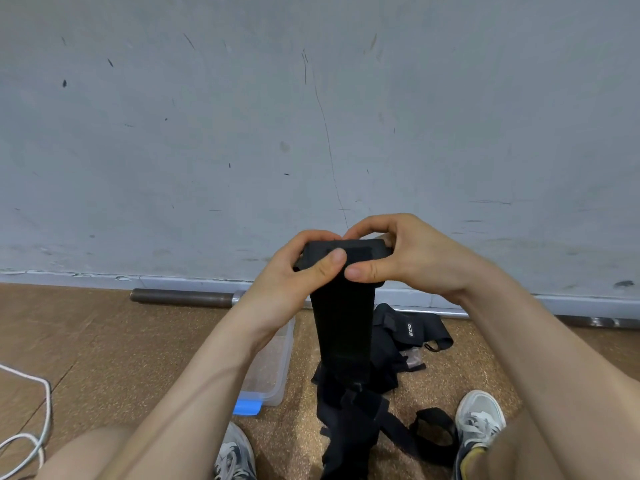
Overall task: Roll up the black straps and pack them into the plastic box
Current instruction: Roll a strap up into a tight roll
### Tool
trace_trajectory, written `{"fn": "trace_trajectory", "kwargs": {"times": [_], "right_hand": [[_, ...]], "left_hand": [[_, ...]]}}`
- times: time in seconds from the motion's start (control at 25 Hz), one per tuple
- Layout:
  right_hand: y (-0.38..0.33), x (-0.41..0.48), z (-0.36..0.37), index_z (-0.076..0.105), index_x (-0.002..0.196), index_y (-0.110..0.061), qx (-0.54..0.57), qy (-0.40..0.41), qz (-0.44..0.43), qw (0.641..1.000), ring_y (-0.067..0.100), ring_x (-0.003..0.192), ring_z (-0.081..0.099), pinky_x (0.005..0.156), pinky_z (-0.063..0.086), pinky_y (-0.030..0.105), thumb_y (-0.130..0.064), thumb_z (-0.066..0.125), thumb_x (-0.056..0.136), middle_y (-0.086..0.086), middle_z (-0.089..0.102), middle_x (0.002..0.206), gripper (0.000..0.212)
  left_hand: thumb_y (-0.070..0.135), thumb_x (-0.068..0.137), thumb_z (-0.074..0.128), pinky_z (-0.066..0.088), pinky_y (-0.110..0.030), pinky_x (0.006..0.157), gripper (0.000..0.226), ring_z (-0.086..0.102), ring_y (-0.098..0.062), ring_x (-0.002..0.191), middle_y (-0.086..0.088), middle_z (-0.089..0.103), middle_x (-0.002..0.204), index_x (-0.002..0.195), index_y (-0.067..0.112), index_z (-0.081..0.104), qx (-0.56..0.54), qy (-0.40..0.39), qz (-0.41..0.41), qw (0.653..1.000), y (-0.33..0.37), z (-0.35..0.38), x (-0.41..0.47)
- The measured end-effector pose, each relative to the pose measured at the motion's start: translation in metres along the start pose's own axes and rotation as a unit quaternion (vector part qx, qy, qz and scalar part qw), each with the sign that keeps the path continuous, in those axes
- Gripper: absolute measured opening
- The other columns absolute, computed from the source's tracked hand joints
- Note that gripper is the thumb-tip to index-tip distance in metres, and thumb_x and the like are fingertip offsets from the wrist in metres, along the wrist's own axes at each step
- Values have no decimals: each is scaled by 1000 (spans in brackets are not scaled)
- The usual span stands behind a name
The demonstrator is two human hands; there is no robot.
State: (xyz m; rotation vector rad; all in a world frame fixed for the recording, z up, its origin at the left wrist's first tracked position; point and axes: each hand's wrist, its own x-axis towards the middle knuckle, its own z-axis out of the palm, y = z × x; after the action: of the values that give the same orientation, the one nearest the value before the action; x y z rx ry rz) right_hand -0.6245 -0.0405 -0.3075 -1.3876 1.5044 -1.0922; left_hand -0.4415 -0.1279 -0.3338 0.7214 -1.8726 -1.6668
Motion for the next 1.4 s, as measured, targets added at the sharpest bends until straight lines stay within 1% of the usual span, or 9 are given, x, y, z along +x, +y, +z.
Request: {"fn": "trace_trajectory", "kwargs": {"times": [0.2,0.36,0.56,0.76,0.92,1.0,1.12,1.28,1.4], "right_hand": [[-1,1,4,62,111,-19,65,11,20,998,-1,60,58,57,39,17,-26,86,73,-13,65,64,45],[10,8,9,67,113,-26,119,21,42,992,7,97,66,82,41,33,-33,86,69,-8,74,104,49],[16,11,30,75,96,-19,180,4,101,978,3,65,60,54,34,17,-27,66,92,-4,72,85,13],[16,15,39,67,82,-12,103,87,114,984,18,64,41,48,26,24,-8,58,94,11,50,77,15],[8,11,40,72,86,-14,145,66,108,981,10,66,58,47,42,18,-3,56,92,4,64,76,20],[3,9,40,73,93,-16,189,46,105,975,7,66,64,51,45,19,-19,65,91,-2,70,77,9],[2,8,40,73,98,-23,179,76,114,974,5,70,65,52,44,20,-52,67,85,-9,73,83,32],[-3,4,39,72,93,-19,201,123,86,968,4,62,62,46,37,18,-34,69,90,-10,71,73,15],[-6,1,36,68,92,-10,258,126,34,957,-1,51,63,40,39,8,-8,65,92,-10,70,64,4]], "left_hand": [[37,74,73,58,-26,67,38,69,-12,80,1,70,89,107,20,66,-27,86,43,995,13,4,-1],[34,68,72,59,-36,71,45,71,-19,78,-3,73,84,107,12,65,-151,156,20,976,12,9,2],[27,68,76,61,-36,71,50,72,-22,83,-8,74,92,112,6,65,-204,214,7,955,10,6,5],[6,71,84,58,-27,80,45,69,-10,91,0,72,101,108,25,68,34,168,47,984,6,3,4],[3,75,78,56,-25,82,45,65,-2,90,13,68,99,101,35,62,131,179,100,970,5,0,6],[8,71,75,51,-22,85,44,62,-2,95,14,66,101,102,37,59,185,176,144,956,2,2,7],[6,65,70,44,-12,86,51,57,4,99,16,63,103,104,37,57,251,162,208,932,-3,9,4],[-1,71,80,55,-26,82,50,65,-5,96,13,68,103,107,31,64,90,109,135,981,3,5,1],[27,74,74,59,-29,74,46,70,-11,88,-2,68,106,118,20,60,-28,73,38,996,9,4,-1]]}}
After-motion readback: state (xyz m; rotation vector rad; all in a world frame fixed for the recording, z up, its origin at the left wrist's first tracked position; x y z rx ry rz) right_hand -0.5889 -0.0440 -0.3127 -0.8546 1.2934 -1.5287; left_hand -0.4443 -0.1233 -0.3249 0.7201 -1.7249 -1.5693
